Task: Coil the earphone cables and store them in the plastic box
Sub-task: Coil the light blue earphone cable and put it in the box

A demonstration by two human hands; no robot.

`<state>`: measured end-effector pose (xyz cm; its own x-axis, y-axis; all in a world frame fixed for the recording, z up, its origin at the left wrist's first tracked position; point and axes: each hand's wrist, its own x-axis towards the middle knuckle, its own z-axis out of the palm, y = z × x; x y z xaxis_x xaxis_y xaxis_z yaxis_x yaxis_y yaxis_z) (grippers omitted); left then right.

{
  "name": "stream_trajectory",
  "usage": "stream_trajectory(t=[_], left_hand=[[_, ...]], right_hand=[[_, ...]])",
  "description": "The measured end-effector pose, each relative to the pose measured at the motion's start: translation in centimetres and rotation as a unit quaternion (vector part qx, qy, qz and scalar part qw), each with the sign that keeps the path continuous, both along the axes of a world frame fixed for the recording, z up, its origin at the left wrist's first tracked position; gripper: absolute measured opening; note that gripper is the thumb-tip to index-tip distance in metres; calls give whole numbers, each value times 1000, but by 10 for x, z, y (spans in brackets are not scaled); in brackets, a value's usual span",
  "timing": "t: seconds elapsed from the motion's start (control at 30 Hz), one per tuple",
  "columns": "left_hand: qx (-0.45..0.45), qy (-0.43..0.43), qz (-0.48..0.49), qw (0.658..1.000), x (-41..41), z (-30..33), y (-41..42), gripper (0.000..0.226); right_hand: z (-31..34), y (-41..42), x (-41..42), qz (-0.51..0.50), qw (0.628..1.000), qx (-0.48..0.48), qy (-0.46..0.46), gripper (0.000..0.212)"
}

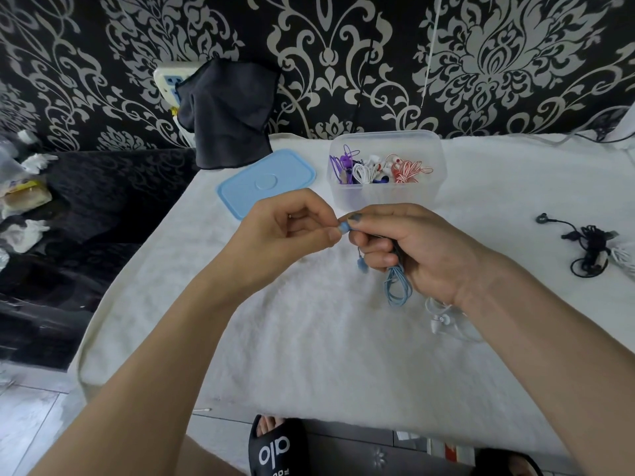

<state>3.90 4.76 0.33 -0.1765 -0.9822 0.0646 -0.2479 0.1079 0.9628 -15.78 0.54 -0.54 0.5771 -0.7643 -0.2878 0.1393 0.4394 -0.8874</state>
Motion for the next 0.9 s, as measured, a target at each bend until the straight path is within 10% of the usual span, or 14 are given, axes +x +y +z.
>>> stream_trajectory(t=[0.57,0.9], left_hand=[[-206,-137,73,966,-13,-4,3,13],[-164,-100,77,978,-13,0,7,13]], right_hand=[[0,11,16,-89,954,224,-179,22],[-2,12,19,-88,976,142,-142,14]])
